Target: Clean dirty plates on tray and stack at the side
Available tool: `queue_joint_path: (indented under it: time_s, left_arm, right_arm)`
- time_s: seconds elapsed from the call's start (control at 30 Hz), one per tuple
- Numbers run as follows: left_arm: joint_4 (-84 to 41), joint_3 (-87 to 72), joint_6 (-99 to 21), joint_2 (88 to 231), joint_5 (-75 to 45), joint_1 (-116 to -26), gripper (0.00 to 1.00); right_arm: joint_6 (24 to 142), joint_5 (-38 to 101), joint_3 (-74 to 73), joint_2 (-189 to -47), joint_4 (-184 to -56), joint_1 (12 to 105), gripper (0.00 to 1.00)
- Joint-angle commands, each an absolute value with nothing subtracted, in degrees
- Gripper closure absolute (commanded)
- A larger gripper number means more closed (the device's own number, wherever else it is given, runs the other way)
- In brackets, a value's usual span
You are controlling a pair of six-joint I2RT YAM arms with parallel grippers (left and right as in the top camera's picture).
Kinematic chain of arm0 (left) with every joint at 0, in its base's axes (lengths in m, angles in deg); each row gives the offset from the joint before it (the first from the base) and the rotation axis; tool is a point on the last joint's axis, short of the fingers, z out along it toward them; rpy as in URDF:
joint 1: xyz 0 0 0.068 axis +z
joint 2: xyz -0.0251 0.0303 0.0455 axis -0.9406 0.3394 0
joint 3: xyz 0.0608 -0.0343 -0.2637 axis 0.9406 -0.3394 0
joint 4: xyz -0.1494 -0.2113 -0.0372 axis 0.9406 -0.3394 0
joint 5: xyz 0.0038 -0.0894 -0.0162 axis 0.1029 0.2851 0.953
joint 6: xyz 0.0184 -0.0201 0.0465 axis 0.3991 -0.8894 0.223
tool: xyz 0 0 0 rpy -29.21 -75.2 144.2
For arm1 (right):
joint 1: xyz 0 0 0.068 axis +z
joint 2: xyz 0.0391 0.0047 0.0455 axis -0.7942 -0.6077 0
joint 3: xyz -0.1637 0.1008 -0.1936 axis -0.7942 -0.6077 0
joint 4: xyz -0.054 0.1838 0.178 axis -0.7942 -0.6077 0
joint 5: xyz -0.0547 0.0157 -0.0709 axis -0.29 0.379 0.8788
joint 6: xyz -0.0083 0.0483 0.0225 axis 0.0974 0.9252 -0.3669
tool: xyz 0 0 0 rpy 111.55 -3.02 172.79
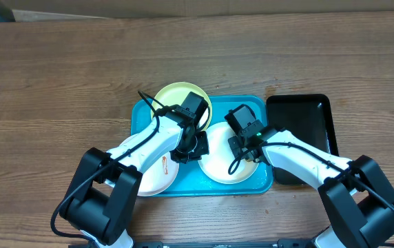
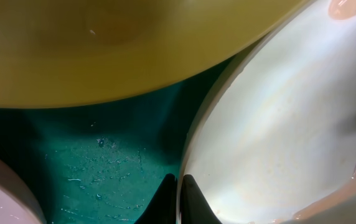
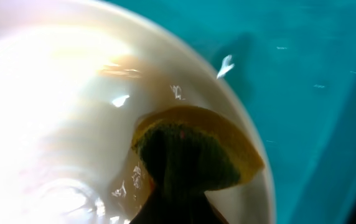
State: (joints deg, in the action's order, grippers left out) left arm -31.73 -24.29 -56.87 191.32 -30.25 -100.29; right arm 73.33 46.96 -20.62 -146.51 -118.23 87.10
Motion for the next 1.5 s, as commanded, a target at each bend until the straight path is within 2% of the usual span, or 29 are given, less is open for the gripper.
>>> queue_joint_path:
  time_s: [0.0,0.2,0.4,0.63,0.8,0.93,1.03,1.27,1.33,1.43,1.47]
  left_arm:
    - [-31.25,-23.33,-57.15,191.61,-29.53,-101.36,0.96]
    - [-31.08,-23.33,-57.17,191.61,-29.51,-101.36,0.96]
    - [-31.12,-23.33,-57.17,191.61,-29.51,-101.36,0.96]
    - [-31.12,-23.33,-57.17,191.61,-29.51,-101.38,0.96]
    - [-31.1,-23.33,-57.17,191.61,-29.51,-101.36,0.96]
    - [-31.12,-23.33,-57.17,191.61,-29.51,-101.36,0.96]
    - [-31.32,-23.33,-57.17,191.61,-29.48,-101.38,0.95]
    - [-31.36,-23.33,-57.15,191.61,-29.7,-101.38,0.8]
    - [-31.47,-23.35,-57.17,191.61,-29.7,-101.38,0.73]
    - [-31.8,-23.37,-57.2,191.61,-30.58,-101.66,0.71]
    - [-31.97,-23.42,-57.2,191.61,-31.32,-101.82,0.71]
  right_arm:
    - [66.86,30.46,-20.4,-149.94,-121.32,88.08,0.96]
    - [65.6,23.45,-14.39,-149.92,-127.96,88.04,0.96]
    - [64.07,22.92,-4.36,-149.59,-137.67,84.41,0.96]
    - [64.13,23.23,7.64,-147.08,-149.29,73.81,0.96]
    - [64.94,26.13,8.8,-146.18,-152.2,63.45,0.96]
    - [73.99,33.37,5.98,-146.29,-150.17,56.46,0.96]
    - [75.34,35.79,3.18,-146.29,-147.81,54.07,0.96]
    - [75.34,38.75,-6.48,-146.33,-136.35,53.16,0.96]
    - [75.34,38.9,-9.0,-146.4,-132.86,53.13,0.96]
    - [75.32,38.88,-11.47,-146.4,-129.34,53.13,0.92]
    - [75.32,38.88,-11.99,-146.4,-128.38,53.13,0.88]
